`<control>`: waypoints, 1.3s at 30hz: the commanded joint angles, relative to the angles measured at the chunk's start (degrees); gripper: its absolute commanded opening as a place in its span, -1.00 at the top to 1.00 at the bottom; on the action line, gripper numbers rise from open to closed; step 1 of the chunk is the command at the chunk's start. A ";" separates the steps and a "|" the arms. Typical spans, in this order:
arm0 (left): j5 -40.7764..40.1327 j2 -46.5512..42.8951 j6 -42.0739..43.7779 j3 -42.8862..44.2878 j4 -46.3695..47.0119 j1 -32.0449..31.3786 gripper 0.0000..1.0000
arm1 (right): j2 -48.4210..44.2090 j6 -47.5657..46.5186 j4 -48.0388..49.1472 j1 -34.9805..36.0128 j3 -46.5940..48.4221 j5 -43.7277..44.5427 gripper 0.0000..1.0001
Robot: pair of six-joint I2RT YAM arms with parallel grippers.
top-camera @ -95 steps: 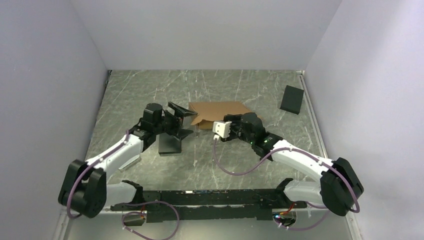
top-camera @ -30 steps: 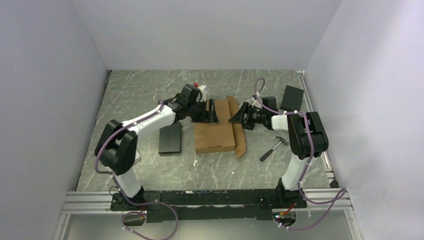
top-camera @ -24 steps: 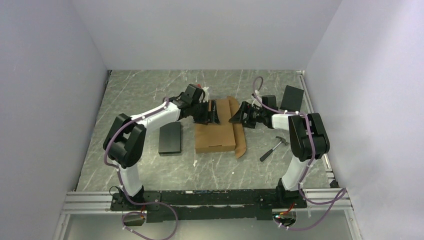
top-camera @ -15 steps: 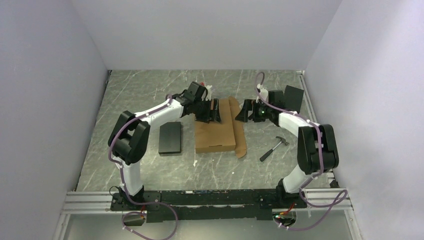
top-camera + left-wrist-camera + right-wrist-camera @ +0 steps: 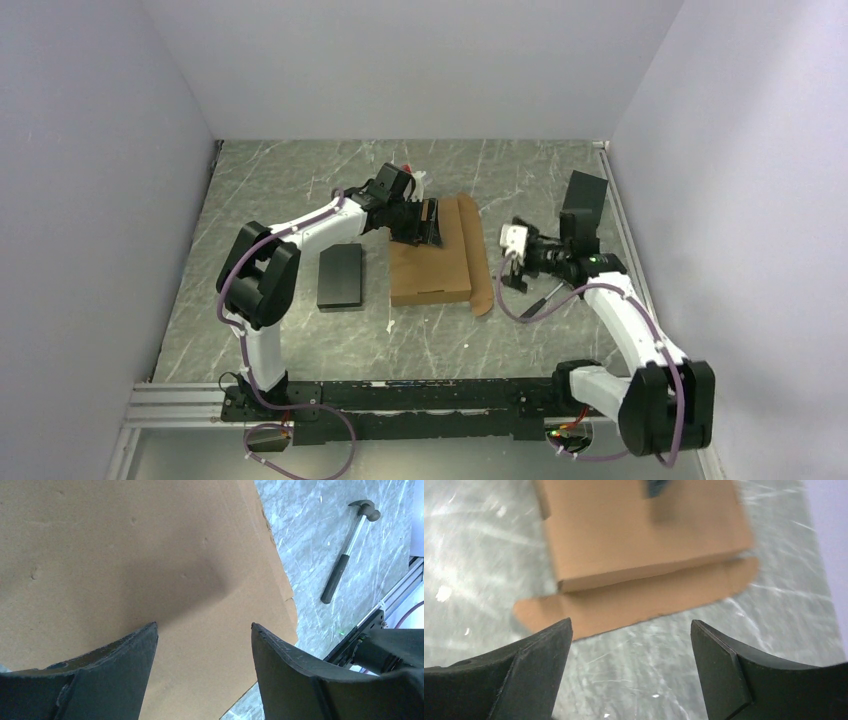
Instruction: Fold the paper box
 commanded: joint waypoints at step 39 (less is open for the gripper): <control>2.67 1.73 1.70 -5.01 1.60 -0.15 -0.49 | 15.37 -28.39 -6.72 11.74 -4.15 3.42 0.89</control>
